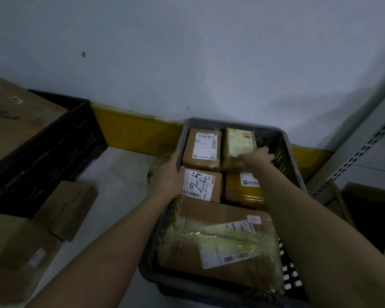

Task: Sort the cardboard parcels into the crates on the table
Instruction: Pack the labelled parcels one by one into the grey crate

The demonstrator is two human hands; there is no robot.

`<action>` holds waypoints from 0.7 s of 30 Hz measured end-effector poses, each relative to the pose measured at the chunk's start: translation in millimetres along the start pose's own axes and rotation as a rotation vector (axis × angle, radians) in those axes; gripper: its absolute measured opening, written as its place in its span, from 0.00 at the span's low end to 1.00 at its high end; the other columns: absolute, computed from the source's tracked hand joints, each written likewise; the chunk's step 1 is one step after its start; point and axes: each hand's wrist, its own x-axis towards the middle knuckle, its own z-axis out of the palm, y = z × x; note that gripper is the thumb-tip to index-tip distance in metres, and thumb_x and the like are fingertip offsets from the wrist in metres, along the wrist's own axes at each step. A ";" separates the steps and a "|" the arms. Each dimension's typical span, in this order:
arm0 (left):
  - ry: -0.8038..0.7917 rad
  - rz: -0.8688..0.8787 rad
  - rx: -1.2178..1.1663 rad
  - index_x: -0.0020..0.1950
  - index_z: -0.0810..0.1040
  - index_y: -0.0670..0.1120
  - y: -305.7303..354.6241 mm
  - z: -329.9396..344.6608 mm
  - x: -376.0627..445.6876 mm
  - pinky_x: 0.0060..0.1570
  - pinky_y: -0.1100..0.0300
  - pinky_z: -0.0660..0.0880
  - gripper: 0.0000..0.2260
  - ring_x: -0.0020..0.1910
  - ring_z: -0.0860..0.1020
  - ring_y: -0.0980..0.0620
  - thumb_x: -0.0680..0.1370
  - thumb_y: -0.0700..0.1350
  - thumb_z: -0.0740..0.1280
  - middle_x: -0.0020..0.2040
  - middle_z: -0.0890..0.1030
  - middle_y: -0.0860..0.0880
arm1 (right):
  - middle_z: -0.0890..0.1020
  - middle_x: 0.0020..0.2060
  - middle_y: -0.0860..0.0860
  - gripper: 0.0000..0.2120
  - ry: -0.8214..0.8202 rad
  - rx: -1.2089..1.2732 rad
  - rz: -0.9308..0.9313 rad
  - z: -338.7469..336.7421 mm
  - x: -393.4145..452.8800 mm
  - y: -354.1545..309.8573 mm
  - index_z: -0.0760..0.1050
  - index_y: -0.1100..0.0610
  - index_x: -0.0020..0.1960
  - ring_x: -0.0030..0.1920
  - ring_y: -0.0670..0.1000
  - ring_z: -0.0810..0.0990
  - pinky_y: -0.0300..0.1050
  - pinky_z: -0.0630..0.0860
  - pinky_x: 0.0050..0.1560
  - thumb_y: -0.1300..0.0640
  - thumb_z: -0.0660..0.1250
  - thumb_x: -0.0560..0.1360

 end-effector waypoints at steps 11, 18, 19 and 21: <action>0.004 -0.525 -0.276 0.59 0.77 0.42 -124.4 -55.7 -36.9 0.58 0.50 0.73 0.16 0.57 0.77 0.40 0.84 0.53 0.57 0.57 0.79 0.41 | 0.75 0.62 0.58 0.18 -0.026 -0.117 -0.694 10.9 -67.5 -62.9 0.71 0.57 0.66 0.61 0.60 0.74 0.60 0.74 0.61 0.52 0.62 0.79; -0.055 -0.381 -0.334 0.69 0.74 0.46 -124.0 -38.2 -48.6 0.47 0.60 0.71 0.16 0.52 0.76 0.51 0.82 0.49 0.65 0.57 0.78 0.47 | 0.66 0.69 0.59 0.27 -0.249 -0.323 -0.591 112.9 -116.9 -56.0 0.58 0.58 0.74 0.68 0.62 0.66 0.59 0.68 0.65 0.48 0.62 0.80; -0.072 -0.367 -0.372 0.68 0.74 0.47 -125.0 -38.2 -43.6 0.44 0.62 0.72 0.16 0.50 0.76 0.53 0.81 0.48 0.65 0.55 0.77 0.49 | 0.66 0.69 0.59 0.27 -0.200 -0.355 -0.593 120.7 -118.0 -58.8 0.58 0.58 0.74 0.68 0.62 0.66 0.59 0.68 0.64 0.49 0.62 0.80; -0.098 -0.328 -0.425 0.67 0.75 0.49 -128.3 -41.5 -26.3 0.41 0.67 0.71 0.15 0.49 0.75 0.59 0.80 0.48 0.67 0.52 0.77 0.53 | 0.66 0.70 0.60 0.27 -0.131 -0.413 -0.599 132.5 -115.1 -70.6 0.57 0.59 0.74 0.68 0.62 0.65 0.59 0.67 0.63 0.53 0.62 0.80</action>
